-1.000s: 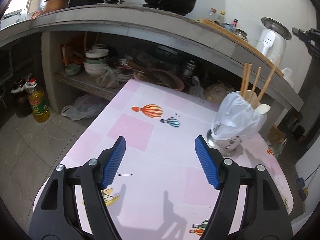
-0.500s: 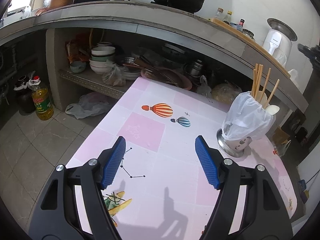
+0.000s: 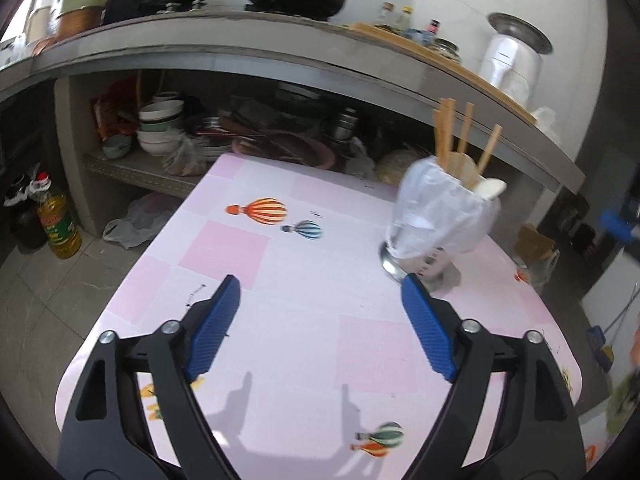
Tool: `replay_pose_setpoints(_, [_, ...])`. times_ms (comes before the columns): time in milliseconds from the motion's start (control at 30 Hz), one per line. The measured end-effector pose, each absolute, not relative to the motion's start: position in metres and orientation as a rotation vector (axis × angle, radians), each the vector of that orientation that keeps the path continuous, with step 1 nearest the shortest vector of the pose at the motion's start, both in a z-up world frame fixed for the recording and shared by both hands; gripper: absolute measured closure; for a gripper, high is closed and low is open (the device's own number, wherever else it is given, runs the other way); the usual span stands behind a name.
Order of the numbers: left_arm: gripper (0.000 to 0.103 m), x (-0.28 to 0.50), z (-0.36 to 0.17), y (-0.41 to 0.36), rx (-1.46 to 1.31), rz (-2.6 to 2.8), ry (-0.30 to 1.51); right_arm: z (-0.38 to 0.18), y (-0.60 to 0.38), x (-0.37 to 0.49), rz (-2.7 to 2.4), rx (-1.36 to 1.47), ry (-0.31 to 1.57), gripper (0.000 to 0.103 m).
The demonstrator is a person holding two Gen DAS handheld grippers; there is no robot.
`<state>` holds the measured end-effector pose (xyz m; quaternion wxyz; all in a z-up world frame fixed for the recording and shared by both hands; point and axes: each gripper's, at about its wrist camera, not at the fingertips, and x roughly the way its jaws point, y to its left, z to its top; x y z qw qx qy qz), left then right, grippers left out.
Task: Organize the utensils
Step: 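Open right tool and withdraw both tools from the holder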
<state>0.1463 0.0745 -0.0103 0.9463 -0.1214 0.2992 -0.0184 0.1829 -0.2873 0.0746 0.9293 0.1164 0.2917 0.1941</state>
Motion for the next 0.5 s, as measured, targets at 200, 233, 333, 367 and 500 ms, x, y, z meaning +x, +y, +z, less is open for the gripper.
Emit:
replay_pose_setpoints(200, [0.013,0.131,0.004,0.037,-0.168,-0.046,0.611,0.033,-0.276,0.150,0.238,0.133,0.676,0.012])
replay_pose_setpoints(233, [0.012,0.129,0.008,0.031,-0.149,-0.043,0.608,0.029,-0.272,0.145,0.226,0.113,0.672,0.010])
replay_pose_setpoints(333, [0.010,0.121,0.015,0.016,-0.103,-0.045,0.606,0.023,-0.263,0.132,0.193,0.076,0.654,0.006])
replay_pose_setpoints(367, [0.009,0.119,0.017,0.014,-0.094,-0.048,0.607,0.020,-0.260,0.127,0.185,0.064,0.656,0.006])
replay_pose_setpoints(500, [0.008,0.110,0.022,0.003,-0.068,-0.064,0.609,0.014,-0.256,0.115,0.186,0.068,0.668,0.006])
